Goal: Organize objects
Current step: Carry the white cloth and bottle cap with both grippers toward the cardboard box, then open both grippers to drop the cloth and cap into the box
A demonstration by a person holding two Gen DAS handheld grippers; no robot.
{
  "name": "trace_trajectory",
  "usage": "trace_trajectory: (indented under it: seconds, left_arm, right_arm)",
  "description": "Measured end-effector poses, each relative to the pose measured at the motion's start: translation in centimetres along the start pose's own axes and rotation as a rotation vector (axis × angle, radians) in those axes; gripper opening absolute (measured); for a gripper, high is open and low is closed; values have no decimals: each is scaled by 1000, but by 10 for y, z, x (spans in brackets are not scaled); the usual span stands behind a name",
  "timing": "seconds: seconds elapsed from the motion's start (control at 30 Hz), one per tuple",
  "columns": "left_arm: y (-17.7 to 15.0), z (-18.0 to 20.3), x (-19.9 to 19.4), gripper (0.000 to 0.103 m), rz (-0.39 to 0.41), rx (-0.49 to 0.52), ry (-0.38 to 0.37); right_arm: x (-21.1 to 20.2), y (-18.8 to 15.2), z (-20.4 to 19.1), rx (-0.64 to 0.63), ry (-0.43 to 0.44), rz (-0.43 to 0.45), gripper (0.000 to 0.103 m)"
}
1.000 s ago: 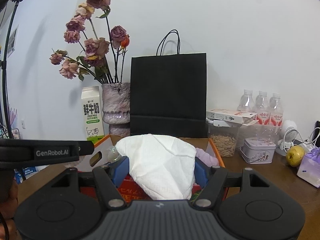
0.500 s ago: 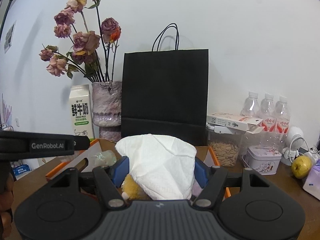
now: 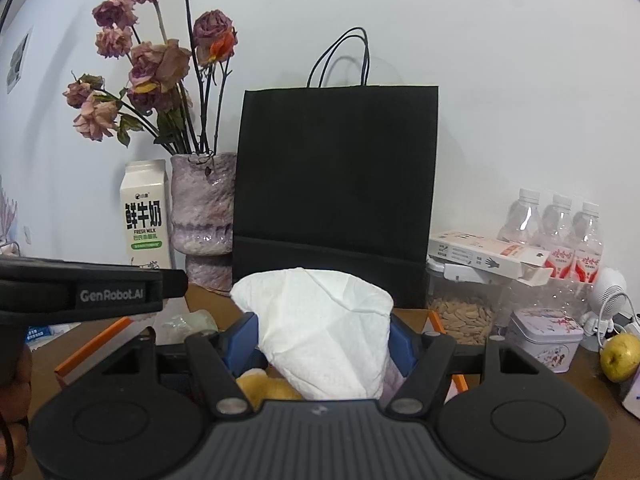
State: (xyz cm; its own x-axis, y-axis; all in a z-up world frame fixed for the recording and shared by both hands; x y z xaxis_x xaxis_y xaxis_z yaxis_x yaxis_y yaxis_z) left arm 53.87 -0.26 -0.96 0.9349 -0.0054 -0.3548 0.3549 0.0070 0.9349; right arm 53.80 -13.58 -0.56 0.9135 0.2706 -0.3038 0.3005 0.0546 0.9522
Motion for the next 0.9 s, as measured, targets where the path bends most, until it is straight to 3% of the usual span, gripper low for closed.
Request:
trace_trajectory:
  seconds: [0.33, 0.57, 0.63, 0.73, 0.8, 0.9]
  left_arm:
    - [0, -2, 20, 41, -26, -1, 12]
    - [-5, -4, 25, 43, -55, -7, 22]
    - [-5, -5, 26, 53, -56, -11, 27]
    - [-6, -8, 27, 80, -50, -12, 47]
    - [-5, -9, 26, 103, -35, -14, 64]
    - [-3, -11, 23, 103, -11, -11, 86]
  right_arm:
    - [26, -2, -2, -14, -8, -27, 67]
    - [32, -10, 2, -23, -25, -58, 74]
    - [33, -11, 4, -18, -29, -64, 78]
    - [35, -14, 7, -8, -37, -78, 89]
    - [37, -16, 10, 1, -45, -86, 103]
    - [38, -17, 13, 11, -55, -93, 103]
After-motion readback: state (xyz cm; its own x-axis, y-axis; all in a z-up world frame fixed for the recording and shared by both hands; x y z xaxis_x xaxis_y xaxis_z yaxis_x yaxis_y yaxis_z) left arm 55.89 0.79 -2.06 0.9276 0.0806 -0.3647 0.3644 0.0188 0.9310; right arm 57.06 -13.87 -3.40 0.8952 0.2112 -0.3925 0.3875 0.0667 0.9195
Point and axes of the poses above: each gripper's, at about its wrist camera, not at the fingertips, and x roughly the way its jaws point, z to its right, y to its top, the point moved 8 cm from there along x, roughly the way its jaws point, and after that the axes turned 4 degrees about x, right-handed, at the moved point
